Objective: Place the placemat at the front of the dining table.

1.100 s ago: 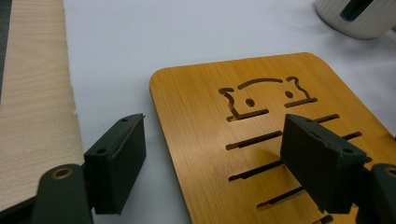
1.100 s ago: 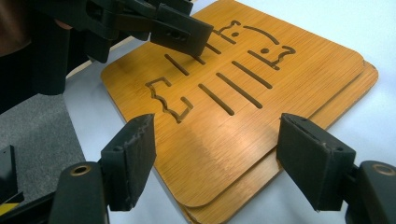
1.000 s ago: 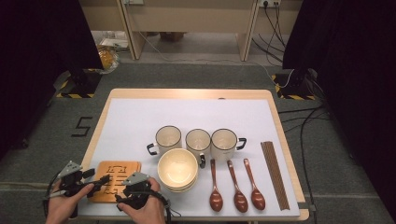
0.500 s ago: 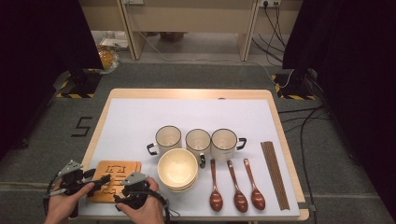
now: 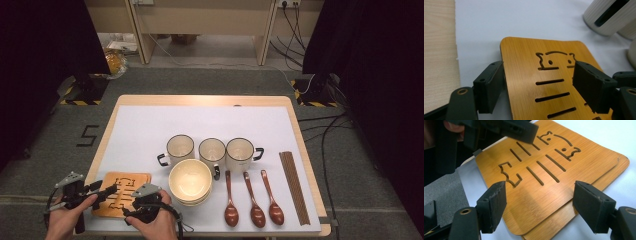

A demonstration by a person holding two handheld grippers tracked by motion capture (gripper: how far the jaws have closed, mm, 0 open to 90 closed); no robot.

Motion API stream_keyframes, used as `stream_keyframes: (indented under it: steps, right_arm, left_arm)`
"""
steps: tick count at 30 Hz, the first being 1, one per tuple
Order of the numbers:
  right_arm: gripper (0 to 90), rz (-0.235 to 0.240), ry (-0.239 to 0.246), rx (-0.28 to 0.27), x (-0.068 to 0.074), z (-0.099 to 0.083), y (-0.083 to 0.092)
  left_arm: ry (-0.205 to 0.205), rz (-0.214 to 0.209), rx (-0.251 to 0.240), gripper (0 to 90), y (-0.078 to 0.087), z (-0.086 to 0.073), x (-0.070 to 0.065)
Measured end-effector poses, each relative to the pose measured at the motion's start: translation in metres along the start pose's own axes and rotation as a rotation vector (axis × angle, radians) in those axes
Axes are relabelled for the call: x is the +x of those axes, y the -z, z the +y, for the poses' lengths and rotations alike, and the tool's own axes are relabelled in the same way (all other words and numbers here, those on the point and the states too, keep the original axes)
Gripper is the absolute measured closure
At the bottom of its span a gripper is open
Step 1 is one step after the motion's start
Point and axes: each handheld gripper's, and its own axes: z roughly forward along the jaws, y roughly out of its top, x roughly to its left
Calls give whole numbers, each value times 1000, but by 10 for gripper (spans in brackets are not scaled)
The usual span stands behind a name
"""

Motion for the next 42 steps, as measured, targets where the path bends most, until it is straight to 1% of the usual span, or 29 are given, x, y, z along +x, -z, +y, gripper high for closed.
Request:
stream_keyframes:
  steps: [2, 4, 6, 10, 12, 13, 14, 16, 17, 18, 20, 22, 24, 26, 27, 29, 30, 31, 32, 33, 34, 35, 36, 37, 38, 41, 42]
  right_arm:
    - [270, 1, -4, -1, 0, 0, 0]
    - [269, 3, -4, -3, -1, 0, 0]
    - [269, 4, -5, -5, -1, 0, 0]
    - [267, 9, -10, -6, -2, 0, 0]
    - [266, 9, -10, -7, -2, 0, 0]
    - [266, 8, -10, -8, -2, 0, 0]
    - [266, 11, -17, -7, -1, 0, 0]
    - [266, 11, -14, -7, -1, 0, 0]
    - [265, 10, -13, -8, -1, 0, 0]
    - [266, 12, -16, -7, -2, 0, 0]
    - [266, 12, -15, -6, -2, 0, 0]
    - [264, 12, -16, -6, -1, 0, 0]
    - [264, 15, -20, -6, -2, 0, 0]
    - [263, 18, -24, -6, -2, 0, 0]
    - [263, 21, -26, -10, -3, 0, 0]
    - [261, 23, -28, -12, -3, 0, 0]
    - [261, 22, -27, -10, -3, 1, 0]
    - [261, 22, -27, -10, -3, 1, 0]
    - [261, 21, -23, -10, -3, 1, 0]
    - [261, 22, -35, -9, -2, 1, 0]
    - [261, 24, -34, -11, -2, 0, 0]
    - [261, 24, -34, -11, -2, 0, 0]
    - [262, 23, -18, -15, -3, 0, 0]
    - [262, 23, -18, -15, -3, 0, 0]
    - [263, 25, -30, -11, -2, 0, 0]
    - [270, 27, -20, -15, -2, 1, 0]
    - [271, 28, -25, -13, -1, 1, 1]
  left_arm:
    - [21, -12, -25, 249, 2, 1, 0]
    - [33, -23, -40, 250, 4, 1, 0]
    - [54, -41, -74, 256, 6, 2, 0]
    - [81, -81, -133, 268, 9, 5, -1]
    - [104, -117, -153, 285, 10, 5, -1]
    - [123, -151, -159, 295, 10, 5, -2]
    - [130, -171, -164, 310, 9, 5, -4]
    - [112, -162, -164, 314, 9, 6, -6]
    - [106, -157, -166, 331, 9, 6, -7]
    - [108, -156, -166, 361, 9, 6, -7]
    - [120, -161, -152, 375, 8, 5, -6]
    - [130, -176, -140, 418, 6, 3, -6]
    - [145, -184, -144, 463, 5, 2, -7]
    - [144, -193, -151, 513, 6, 3, -6]
    - [148, -198, -155, 554, 5, 3, -6]
    - [151, -199, -156, 600, 5, 2, -6]
    - [148, -200, -154, 650, 5, 2, -6]
    - [151, -205, -154, 650, 4, 2, -6]
    - [157, -211, -157, 668, 4, 2, -5]
    - [160, -210, -160, 685, 4, 2, -5]
    - [162, -211, -161, 719, 4, 2, -5]
    - [169, -214, -161, 719, 4, 2, -4]
    - [172, -217, -164, 731, 4, 2, -3]
    - [181, -222, -165, 731, 4, 2, -3]
    - [187, -226, -165, 737, 4, 2, -2]
    - [203, -238, -174, 760, 5, 3, -3]
    - [210, -244, -178, 767, 5, 3, -3]
